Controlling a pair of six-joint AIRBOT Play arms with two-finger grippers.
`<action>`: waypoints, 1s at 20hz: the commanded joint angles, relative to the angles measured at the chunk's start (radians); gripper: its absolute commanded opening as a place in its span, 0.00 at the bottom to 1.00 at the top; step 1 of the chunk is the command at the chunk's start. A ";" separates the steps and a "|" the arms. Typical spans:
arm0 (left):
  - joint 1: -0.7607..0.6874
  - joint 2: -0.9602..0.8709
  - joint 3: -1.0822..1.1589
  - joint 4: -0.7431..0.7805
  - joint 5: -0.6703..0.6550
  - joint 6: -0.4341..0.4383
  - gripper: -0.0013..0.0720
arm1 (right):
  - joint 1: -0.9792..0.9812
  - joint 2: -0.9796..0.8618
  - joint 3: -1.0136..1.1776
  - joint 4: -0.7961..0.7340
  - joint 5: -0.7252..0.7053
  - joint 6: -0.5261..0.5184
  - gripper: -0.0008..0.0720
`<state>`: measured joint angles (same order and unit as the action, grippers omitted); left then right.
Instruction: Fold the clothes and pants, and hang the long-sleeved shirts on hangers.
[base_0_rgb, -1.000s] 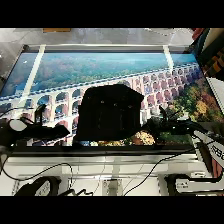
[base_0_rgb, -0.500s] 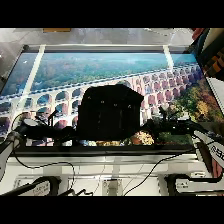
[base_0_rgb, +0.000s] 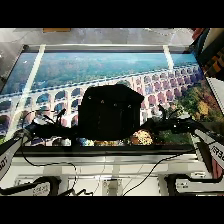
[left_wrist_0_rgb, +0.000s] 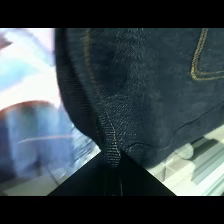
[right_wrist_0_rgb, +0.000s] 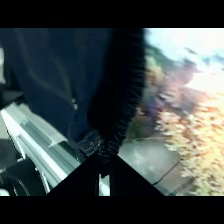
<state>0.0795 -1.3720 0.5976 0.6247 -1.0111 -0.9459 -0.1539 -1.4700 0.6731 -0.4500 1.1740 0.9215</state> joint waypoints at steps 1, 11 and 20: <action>-0.017 0.024 0.060 -0.095 -0.034 0.045 0.05 | -0.001 0.055 0.071 0.001 0.071 -0.023 0.07; -0.028 0.539 0.623 -0.150 0.023 0.080 0.05 | 0.009 0.507 0.550 0.018 0.116 0.073 0.07; -0.069 0.915 0.659 -0.011 0.275 0.049 0.04 | 0.209 0.785 0.703 -0.069 -0.067 0.436 0.07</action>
<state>0.0143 -0.5297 1.2476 0.5102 -0.7898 -0.8684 0.0051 -0.7460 1.3537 -0.4141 1.1713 1.1858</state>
